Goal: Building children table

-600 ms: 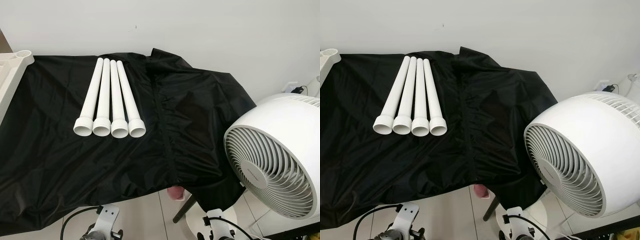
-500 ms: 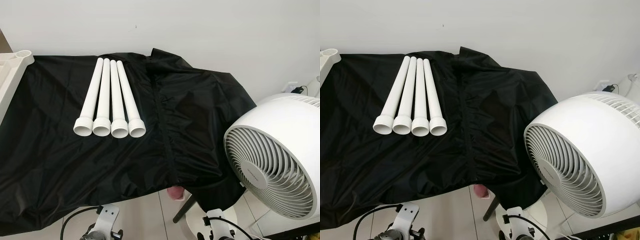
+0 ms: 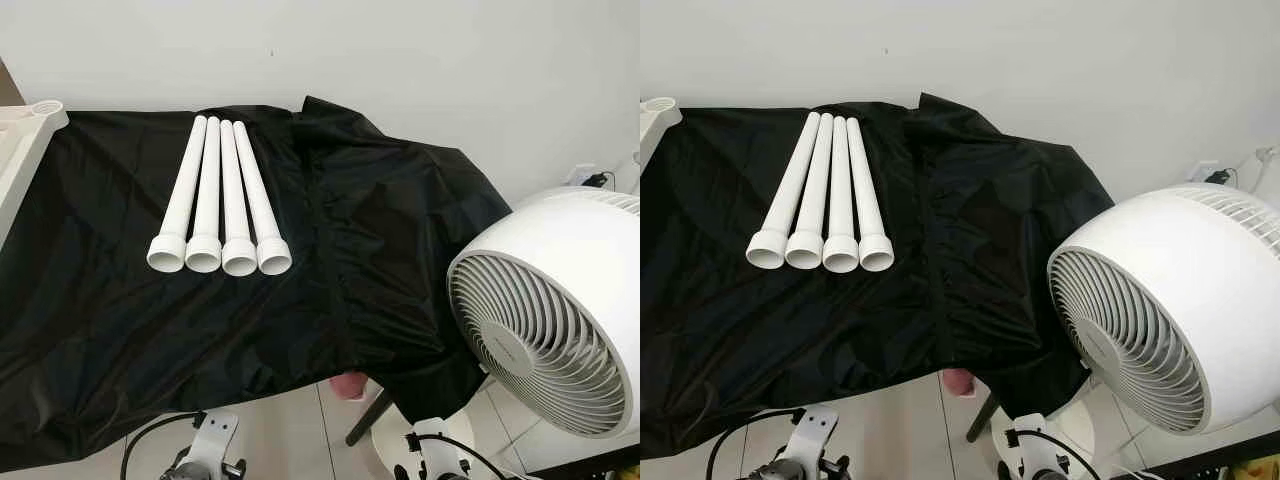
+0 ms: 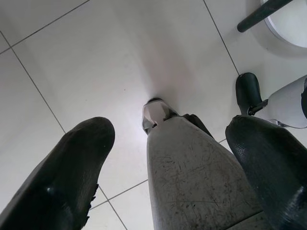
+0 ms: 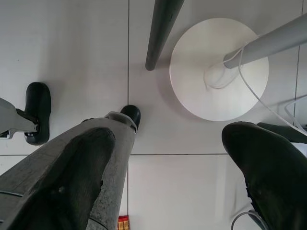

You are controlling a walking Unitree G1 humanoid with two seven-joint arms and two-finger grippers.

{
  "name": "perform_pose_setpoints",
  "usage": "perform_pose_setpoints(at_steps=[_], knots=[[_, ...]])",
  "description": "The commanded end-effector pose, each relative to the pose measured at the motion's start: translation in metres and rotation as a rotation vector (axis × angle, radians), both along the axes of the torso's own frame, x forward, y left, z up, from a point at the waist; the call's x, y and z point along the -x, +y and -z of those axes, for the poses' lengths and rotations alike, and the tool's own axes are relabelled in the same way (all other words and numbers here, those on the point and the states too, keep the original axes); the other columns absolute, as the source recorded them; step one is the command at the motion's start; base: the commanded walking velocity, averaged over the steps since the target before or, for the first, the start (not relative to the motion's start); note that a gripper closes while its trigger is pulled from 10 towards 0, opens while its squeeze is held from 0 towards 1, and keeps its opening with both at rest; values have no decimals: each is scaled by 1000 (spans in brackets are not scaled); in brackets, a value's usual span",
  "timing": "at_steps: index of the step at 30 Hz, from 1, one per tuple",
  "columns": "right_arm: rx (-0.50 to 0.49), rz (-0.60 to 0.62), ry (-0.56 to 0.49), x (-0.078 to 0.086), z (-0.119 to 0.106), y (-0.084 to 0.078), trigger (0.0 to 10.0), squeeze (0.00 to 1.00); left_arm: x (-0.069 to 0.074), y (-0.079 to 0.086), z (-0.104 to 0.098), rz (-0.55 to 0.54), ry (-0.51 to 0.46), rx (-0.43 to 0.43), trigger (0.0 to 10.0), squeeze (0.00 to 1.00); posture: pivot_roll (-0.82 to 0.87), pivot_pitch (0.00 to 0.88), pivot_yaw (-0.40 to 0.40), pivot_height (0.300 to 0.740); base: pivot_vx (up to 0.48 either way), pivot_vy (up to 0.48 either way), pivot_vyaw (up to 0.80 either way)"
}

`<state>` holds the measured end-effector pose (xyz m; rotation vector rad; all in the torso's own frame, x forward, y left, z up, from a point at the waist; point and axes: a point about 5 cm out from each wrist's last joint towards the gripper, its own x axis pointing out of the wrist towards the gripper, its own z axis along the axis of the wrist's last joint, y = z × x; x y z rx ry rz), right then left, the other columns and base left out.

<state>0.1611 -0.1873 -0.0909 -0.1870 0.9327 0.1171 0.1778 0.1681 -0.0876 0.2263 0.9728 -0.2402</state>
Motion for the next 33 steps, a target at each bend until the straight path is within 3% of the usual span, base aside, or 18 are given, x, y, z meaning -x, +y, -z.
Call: perform_pose_setpoints(at_steps=[1,6,10,14,33], knots=[[-87,110,84,27,12,7,10000,0,20,9,7,23,43,-9,10000,0,-22,0,-49,740,0,0,0],[-99,157,74,22,10,2,10000,0,18,5,7,-72,47,83,10000,0,-6,0,-42,740,0,0,0],[-119,173,70,22,9,2,10000,0,19,4,7,-65,56,104,10000,0,-8,0,-36,740,0,0,0],[-223,158,70,21,9,9,10000,0,17,3,6,-42,62,139,10000,0,-27,0,-17,740,0,0,0],[-199,164,61,25,9,-2,10000,0,16,5,5,-14,58,127,10000,0,-35,0,-20,740,0,0,0]])
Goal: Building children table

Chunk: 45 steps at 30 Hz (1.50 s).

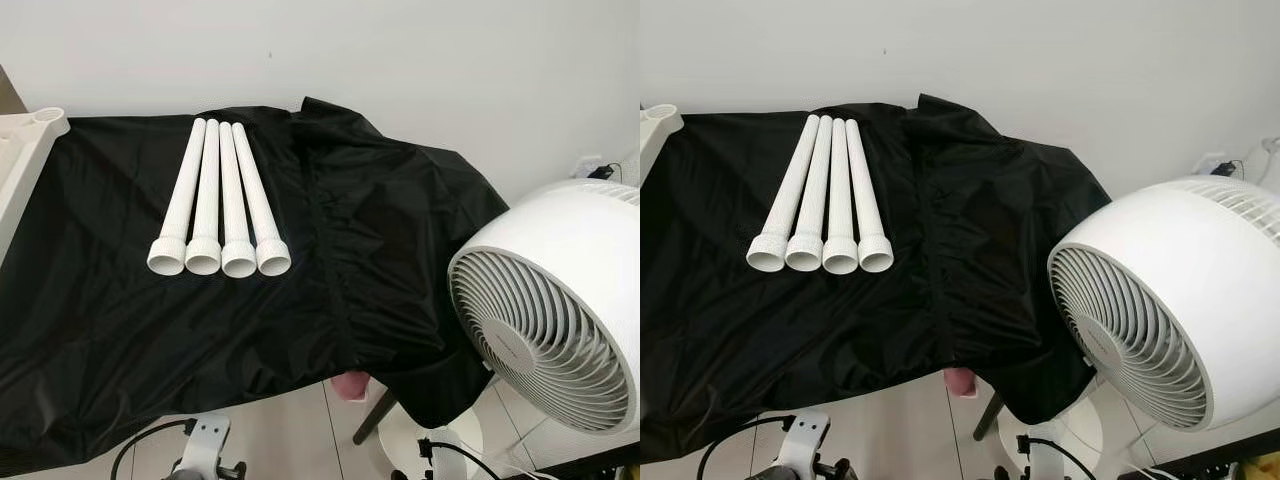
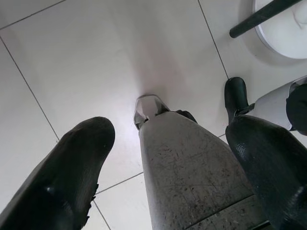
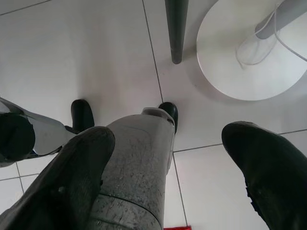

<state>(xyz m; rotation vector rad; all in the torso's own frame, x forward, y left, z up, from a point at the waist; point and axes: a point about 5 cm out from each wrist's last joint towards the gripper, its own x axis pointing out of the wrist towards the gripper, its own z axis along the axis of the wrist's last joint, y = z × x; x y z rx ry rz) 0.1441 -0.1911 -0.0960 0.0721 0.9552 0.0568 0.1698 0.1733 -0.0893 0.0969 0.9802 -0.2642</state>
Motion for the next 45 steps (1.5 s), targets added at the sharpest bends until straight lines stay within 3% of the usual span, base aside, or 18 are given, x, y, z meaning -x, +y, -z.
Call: perform_pose_setpoints(at_steps=[1,7,18,24,32,34,42,45], knots=[[-5,-12,26,7,3,2,10000,0,8,0,3,39,35,4,10000,0,-37,0,-20,740,0,0,0],[23,-40,-5,0,-1,-3,10000,0,8,3,3,81,32,-27,10000,0,-37,0,-27,740,0,0,0],[48,-60,-19,-4,-2,-1,10000,0,-3,6,-2,-1,-3,-22,10000,0,-14,0,-34,740,0,0,0],[63,-77,-63,-15,-6,5,10000,0,-11,4,-5,40,-29,-38,10000,0,-7,0,-37,740,0,0,0],[90,-62,-102,-23,-11,0,10000,0,-14,7,-7,67,-49,-78,10000,0,-22,0,-33,740,0,0,0],[113,-61,-124,-26,-13,-4,10000,0,-14,4,-7,66,-47,-55,10000,0,-19,0,-49,740,0,0,0],[128,-60,-163,-26,-15,-5,10000,0,-16,4,-8,70,-61,-55,10000,0,-43,0,-31,740,0,0,0],[91,-40,-157,-22,-13,-5,10000,0,-15,6,-8,66,-52,-47,10000,0,-36,0,-37,740,0,0,0]])
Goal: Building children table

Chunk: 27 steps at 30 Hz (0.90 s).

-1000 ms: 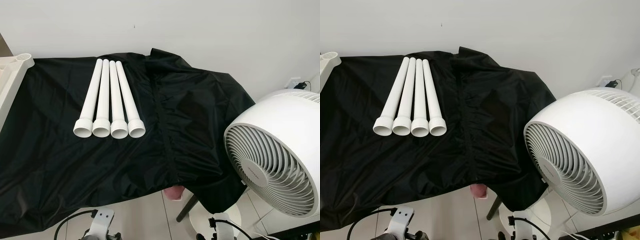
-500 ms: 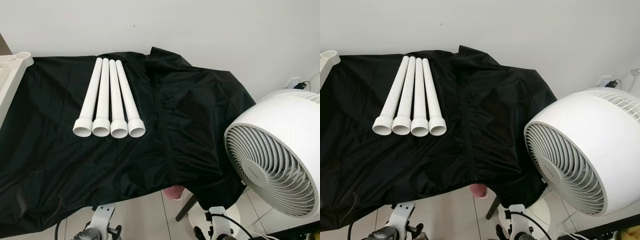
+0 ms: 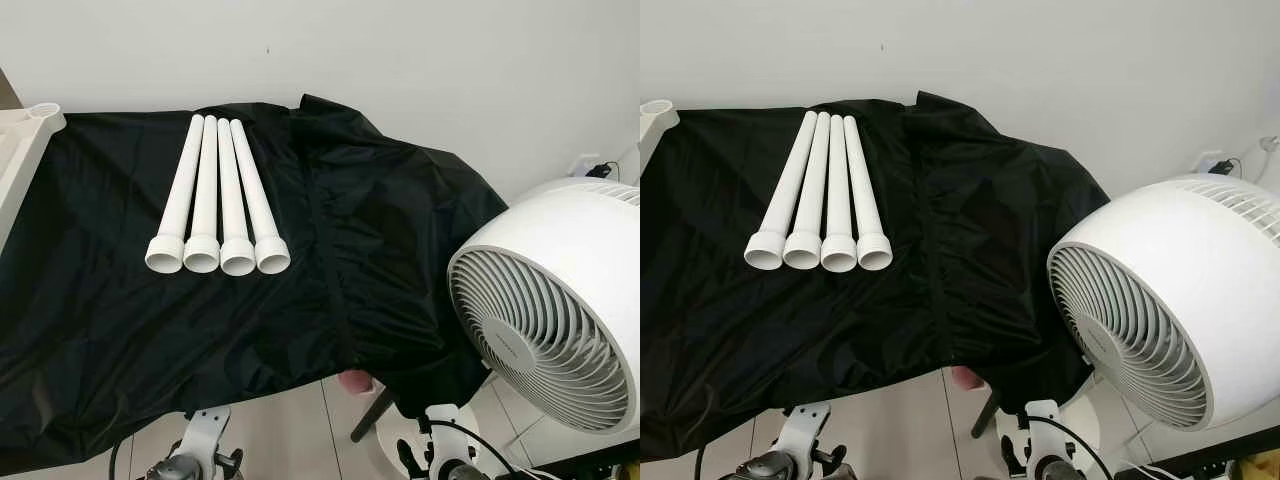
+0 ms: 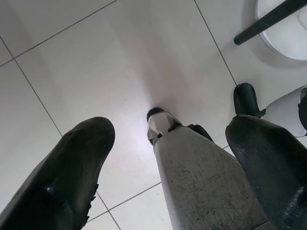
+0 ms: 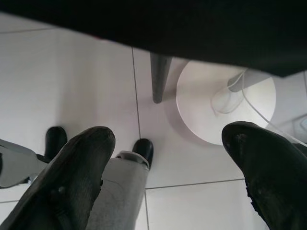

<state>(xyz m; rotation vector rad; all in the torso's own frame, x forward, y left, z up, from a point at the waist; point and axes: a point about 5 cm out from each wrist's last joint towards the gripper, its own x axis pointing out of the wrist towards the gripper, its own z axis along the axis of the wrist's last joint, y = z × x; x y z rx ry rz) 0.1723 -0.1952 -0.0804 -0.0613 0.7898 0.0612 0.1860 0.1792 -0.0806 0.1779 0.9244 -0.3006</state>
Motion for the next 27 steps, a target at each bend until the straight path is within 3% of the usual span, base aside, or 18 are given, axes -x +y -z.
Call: perform_pose_setpoints(at_steps=[1,9,20,27], knots=[[-21,15,12,7,3,-1,10000,0,2,0,1,-2,8,-3,10000,0,-36,0,-37,740,0,0,0],[-7,27,11,8,3,-4,10000,0,-6,3,-3,-53,-17,3,10000,0,-41,0,-37,740,0,0,0],[-17,25,23,12,4,-3,10000,0,-3,8,-2,-59,-9,0,10000,0,-30,0,-34,740,0,0,0],[-17,25,45,17,8,0,10000,0,1,6,0,-129,0,37,10000,0,-22,0,-41,740,0,0,0]])
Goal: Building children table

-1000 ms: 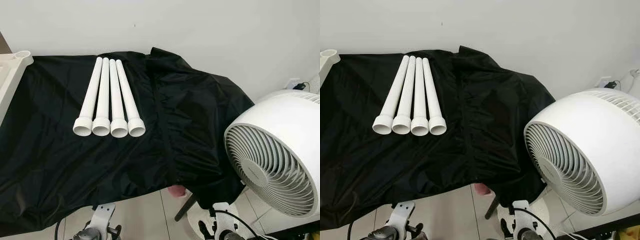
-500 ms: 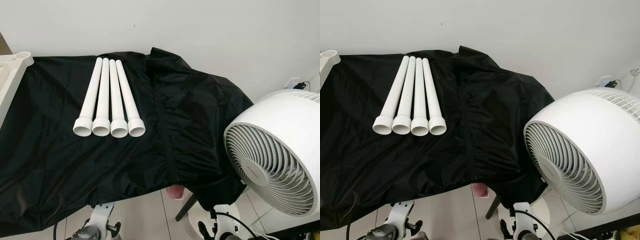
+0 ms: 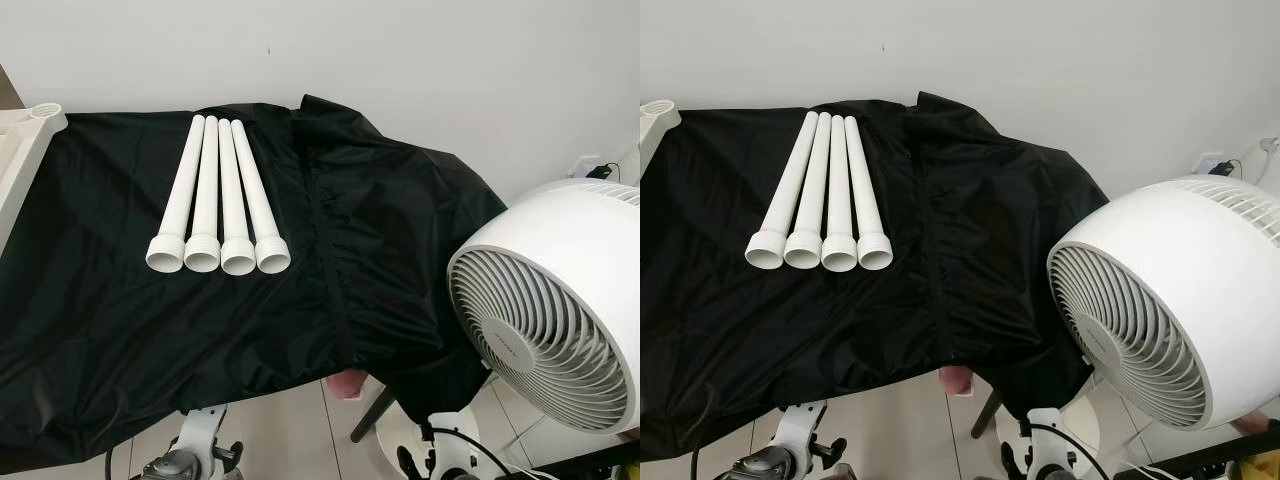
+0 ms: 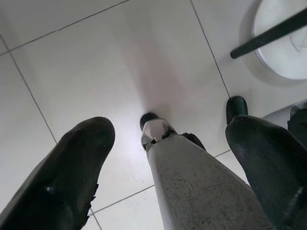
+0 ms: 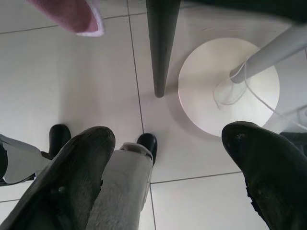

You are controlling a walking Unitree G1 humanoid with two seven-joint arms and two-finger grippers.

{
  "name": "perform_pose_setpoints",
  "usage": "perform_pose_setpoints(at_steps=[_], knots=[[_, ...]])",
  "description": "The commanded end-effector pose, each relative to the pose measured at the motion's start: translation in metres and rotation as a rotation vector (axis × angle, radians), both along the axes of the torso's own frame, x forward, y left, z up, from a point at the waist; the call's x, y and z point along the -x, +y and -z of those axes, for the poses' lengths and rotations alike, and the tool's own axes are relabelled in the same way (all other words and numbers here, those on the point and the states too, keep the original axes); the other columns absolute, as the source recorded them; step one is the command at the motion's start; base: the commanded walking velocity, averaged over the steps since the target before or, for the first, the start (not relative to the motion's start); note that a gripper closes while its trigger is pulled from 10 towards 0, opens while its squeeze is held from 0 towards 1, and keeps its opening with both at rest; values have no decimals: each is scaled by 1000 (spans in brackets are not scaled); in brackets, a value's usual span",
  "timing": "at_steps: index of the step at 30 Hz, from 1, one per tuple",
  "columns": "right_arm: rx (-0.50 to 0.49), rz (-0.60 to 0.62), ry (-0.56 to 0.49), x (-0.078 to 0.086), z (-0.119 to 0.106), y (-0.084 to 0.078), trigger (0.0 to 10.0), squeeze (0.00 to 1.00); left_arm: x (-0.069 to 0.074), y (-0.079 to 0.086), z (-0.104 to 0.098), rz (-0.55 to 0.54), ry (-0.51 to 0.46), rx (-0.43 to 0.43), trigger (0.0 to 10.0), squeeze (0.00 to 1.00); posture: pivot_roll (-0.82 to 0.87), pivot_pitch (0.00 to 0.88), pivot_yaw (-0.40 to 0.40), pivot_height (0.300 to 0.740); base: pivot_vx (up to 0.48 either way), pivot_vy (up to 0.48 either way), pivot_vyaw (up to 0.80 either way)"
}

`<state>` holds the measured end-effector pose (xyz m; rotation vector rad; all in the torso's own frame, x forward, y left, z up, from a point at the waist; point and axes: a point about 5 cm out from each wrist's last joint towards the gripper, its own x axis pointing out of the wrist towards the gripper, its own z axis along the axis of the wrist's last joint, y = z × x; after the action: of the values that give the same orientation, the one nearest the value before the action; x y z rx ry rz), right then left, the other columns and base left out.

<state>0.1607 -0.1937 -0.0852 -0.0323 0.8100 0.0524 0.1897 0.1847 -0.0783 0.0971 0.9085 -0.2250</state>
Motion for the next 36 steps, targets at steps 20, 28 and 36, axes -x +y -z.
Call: perform_pose_setpoints(at_steps=[20,28,36], knots=[[17,-30,35,4,4,7,10000,0,6,4,3,-55,12,-9,10000,0,-1,0,-42,740,0,0,0],[24,-26,41,3,4,6,10000,0,5,4,2,-63,11,-7,10000,0,8,0,-47,740,0,0,0],[39,-33,51,2,4,4,10000,0,4,4,2,-66,10,-9,10000,0,10,0,-43,740,0,0,66]])
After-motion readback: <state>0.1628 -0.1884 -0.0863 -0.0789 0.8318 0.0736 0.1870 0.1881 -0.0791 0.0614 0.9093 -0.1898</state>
